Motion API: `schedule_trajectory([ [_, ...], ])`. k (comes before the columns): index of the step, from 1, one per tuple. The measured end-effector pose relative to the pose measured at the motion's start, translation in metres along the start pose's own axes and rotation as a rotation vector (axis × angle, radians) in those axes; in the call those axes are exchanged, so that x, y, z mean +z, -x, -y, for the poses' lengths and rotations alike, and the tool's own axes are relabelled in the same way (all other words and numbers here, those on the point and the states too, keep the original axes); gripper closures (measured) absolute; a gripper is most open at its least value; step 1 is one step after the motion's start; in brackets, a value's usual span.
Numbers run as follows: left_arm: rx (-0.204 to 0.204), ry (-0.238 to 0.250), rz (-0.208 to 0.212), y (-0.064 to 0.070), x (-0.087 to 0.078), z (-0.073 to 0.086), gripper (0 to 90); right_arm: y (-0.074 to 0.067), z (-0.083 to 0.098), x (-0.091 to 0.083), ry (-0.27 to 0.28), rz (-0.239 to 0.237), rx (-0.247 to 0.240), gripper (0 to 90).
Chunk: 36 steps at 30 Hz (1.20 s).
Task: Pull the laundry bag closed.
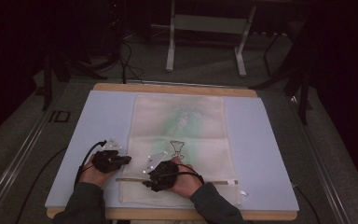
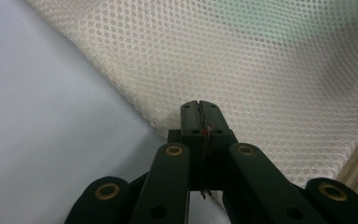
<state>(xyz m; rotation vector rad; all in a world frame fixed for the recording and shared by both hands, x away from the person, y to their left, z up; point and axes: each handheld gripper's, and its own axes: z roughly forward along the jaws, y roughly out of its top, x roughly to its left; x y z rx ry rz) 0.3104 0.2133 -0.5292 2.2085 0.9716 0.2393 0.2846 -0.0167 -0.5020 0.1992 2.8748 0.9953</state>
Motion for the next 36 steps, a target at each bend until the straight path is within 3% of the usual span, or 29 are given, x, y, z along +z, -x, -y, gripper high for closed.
schedule_trajectory([
  [12,-0.007,0.017,0.012,-0.001,-0.002,0.000,89.1,-0.002,-0.021,0.018,0.003,-0.010,-0.028,72.6],
  [18,0.002,0.033,0.008,0.000,-0.005,-0.001,87.2,-0.004,-0.029,0.028,0.011,-0.019,-0.031,73.0],
  [25,-0.017,0.054,0.004,-0.003,-0.008,0.000,85.5,-0.010,-0.039,0.039,0.017,-0.040,-0.039,76.9],
  [36,-0.041,0.065,-0.009,-0.008,-0.011,0.002,85.1,-0.011,-0.054,0.055,0.002,-0.028,-0.022,78.5],
])
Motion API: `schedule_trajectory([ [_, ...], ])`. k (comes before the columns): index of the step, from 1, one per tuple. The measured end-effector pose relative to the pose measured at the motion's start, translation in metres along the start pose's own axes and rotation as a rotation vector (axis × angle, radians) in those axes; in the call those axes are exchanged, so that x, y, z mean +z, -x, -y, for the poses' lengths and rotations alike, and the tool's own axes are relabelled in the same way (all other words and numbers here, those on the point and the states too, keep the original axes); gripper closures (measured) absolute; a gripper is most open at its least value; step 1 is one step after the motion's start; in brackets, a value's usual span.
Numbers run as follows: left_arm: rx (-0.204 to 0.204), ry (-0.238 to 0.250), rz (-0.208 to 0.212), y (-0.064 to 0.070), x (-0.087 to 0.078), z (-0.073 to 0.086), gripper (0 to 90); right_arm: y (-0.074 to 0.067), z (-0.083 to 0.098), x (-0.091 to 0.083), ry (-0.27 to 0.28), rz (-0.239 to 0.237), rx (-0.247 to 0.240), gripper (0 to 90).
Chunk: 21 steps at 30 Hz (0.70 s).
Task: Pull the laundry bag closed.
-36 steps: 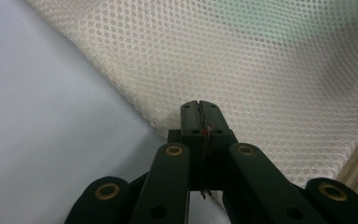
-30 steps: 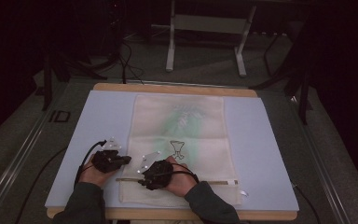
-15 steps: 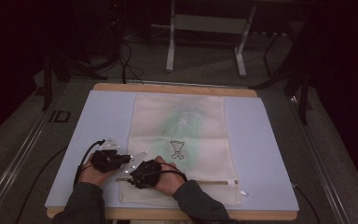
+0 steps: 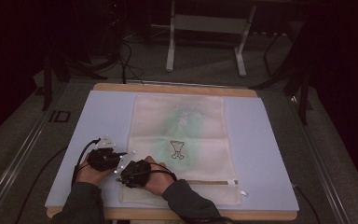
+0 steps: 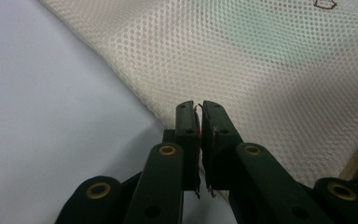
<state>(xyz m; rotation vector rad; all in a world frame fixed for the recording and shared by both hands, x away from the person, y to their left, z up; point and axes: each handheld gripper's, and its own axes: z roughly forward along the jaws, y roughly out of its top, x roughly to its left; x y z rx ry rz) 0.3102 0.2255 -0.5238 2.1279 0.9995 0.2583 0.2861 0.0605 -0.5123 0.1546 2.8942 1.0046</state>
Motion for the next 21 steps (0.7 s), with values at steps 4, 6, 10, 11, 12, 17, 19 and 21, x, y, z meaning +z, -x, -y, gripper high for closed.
schedule_trajectory([
  [4,-0.002,-0.003,0.000,-0.001,0.000,0.000,84.6,0.000,-0.004,0.005,-0.009,-0.004,-0.008,77.9],
  [6,-0.008,0.001,0.000,-0.001,0.000,0.000,84.4,0.000,-0.006,0.007,-0.007,-0.007,-0.008,77.6],
  [10,-0.009,0.001,-0.002,-0.002,-0.001,0.001,84.4,0.000,-0.010,0.013,-0.016,-0.005,-0.012,77.8],
  [11,-0.011,0.000,-0.002,-0.003,-0.001,0.001,84.5,-0.001,-0.011,0.015,-0.021,0.000,-0.014,77.9],
  [12,-0.009,-0.001,-0.002,-0.003,-0.001,0.001,84.5,-0.001,-0.011,0.016,-0.024,0.003,-0.015,77.9],
  [17,-0.014,0.002,-0.003,-0.003,-0.001,0.001,84.5,-0.002,-0.014,0.025,-0.044,0.015,-0.028,80.6],
  [19,-0.013,0.002,-0.004,-0.004,-0.002,0.001,84.4,-0.002,-0.015,0.025,-0.046,0.020,-0.030,81.3],
  [21,-0.013,0.002,-0.004,-0.004,-0.002,0.001,84.4,-0.003,-0.015,0.024,-0.044,0.027,-0.036,81.3],
])
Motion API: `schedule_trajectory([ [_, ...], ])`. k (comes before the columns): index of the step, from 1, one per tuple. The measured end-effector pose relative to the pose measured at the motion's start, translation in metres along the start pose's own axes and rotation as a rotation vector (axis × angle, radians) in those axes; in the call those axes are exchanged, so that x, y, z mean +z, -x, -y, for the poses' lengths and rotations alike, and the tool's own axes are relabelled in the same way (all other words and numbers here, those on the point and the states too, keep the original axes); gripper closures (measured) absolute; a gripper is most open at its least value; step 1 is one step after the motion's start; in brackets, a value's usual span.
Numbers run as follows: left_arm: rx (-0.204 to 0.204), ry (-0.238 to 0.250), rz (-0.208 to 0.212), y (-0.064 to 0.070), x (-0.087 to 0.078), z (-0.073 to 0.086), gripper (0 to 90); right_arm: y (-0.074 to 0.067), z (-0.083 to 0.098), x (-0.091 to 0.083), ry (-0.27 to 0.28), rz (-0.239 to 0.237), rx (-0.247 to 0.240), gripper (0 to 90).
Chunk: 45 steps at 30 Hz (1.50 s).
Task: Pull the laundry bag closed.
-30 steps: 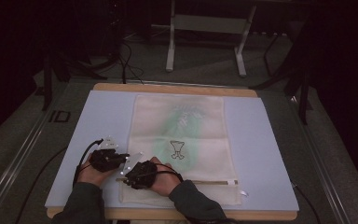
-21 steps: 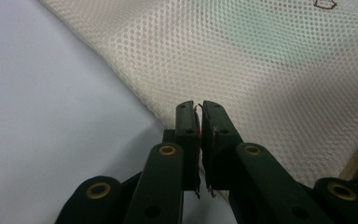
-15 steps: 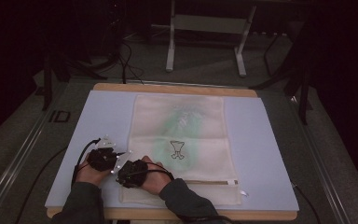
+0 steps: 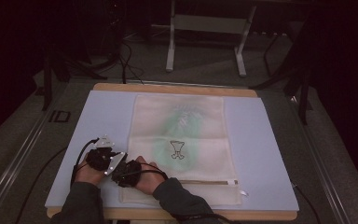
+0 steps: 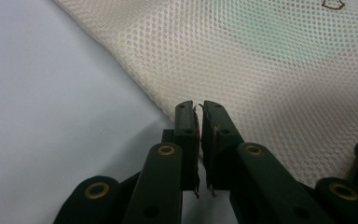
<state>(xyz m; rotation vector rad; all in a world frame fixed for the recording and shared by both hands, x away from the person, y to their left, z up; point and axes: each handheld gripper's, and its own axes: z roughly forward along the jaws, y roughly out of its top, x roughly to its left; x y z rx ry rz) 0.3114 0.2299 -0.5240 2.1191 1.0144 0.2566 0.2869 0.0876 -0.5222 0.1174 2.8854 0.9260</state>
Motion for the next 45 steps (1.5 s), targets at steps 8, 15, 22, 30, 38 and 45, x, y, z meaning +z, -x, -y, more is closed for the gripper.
schedule_trajectory([
  [8,0.004,0.001,0.002,0.001,0.000,-0.001,84.4,0.000,0.001,-0.011,0.068,-0.004,0.013,81.3],
  [15,0.004,0.002,0.001,0.002,0.000,-0.001,84.4,-0.001,0.008,-0.022,0.097,0.004,0.019,81.3],
  [22,0.010,-0.002,0.001,0.003,0.001,-0.001,84.4,0.001,0.022,-0.032,0.094,-0.010,0.032,81.2],
  [30,0.013,-0.004,0.005,0.004,0.001,-0.001,84.0,0.005,0.030,-0.025,0.060,-0.030,0.055,81.0],
  [38,0.015,-0.008,0.017,0.006,0.002,-0.001,83.9,0.008,0.027,-0.019,0.025,-0.062,0.070,80.8],
  [45,0.030,-0.027,0.047,0.007,0.001,-0.001,83.9,0.008,0.026,-0.019,0.009,-0.069,0.068,81.5],
])
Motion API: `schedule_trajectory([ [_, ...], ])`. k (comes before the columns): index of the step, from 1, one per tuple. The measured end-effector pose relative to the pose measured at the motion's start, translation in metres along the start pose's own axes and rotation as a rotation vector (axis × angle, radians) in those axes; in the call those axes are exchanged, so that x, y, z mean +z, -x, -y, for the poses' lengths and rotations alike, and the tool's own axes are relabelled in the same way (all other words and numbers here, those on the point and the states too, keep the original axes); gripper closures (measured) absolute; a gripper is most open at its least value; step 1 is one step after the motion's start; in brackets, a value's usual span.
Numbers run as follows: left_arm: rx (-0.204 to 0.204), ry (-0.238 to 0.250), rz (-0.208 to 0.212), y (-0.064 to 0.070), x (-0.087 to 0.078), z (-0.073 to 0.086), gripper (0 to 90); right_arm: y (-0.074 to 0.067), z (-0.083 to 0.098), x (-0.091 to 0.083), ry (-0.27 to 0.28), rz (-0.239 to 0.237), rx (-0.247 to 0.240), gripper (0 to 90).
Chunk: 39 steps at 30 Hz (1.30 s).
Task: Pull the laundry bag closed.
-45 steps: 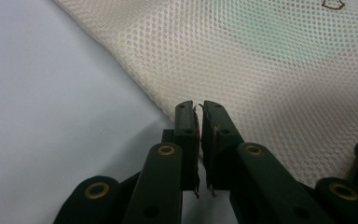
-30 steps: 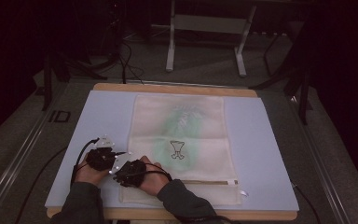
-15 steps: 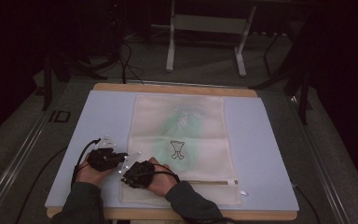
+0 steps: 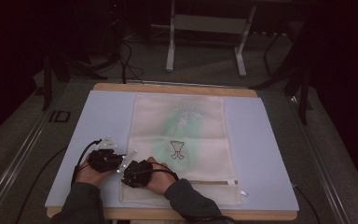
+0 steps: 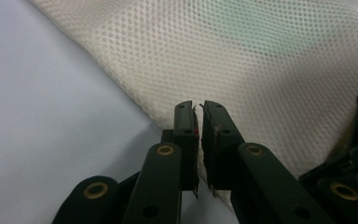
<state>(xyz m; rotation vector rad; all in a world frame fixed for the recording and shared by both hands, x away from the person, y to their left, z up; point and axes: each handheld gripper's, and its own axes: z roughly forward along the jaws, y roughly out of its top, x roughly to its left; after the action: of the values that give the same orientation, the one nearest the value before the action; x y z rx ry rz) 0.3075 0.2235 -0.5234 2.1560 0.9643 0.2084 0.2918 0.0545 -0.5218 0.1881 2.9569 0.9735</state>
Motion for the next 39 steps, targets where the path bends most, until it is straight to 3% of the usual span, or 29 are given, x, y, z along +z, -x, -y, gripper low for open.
schedule_trajectory([
  [9,0.000,-0.041,0.023,0.004,0.002,0.004,84.0,0.001,0.002,0.000,0.014,-0.002,-0.003,81.5],
  [21,0.018,-0.088,0.022,0.016,-0.002,0.008,84.4,0.001,0.005,0.000,0.033,0.000,-0.001,81.6],
  [27,0.000,-0.104,0.062,0.019,-0.002,0.012,87.0,0.000,0.006,0.000,0.030,0.005,-0.010,81.7],
  [39,-0.023,-0.133,0.057,0.019,-0.003,0.012,89.8,-0.002,0.008,-0.003,0.026,0.016,-0.013,82.2],
])
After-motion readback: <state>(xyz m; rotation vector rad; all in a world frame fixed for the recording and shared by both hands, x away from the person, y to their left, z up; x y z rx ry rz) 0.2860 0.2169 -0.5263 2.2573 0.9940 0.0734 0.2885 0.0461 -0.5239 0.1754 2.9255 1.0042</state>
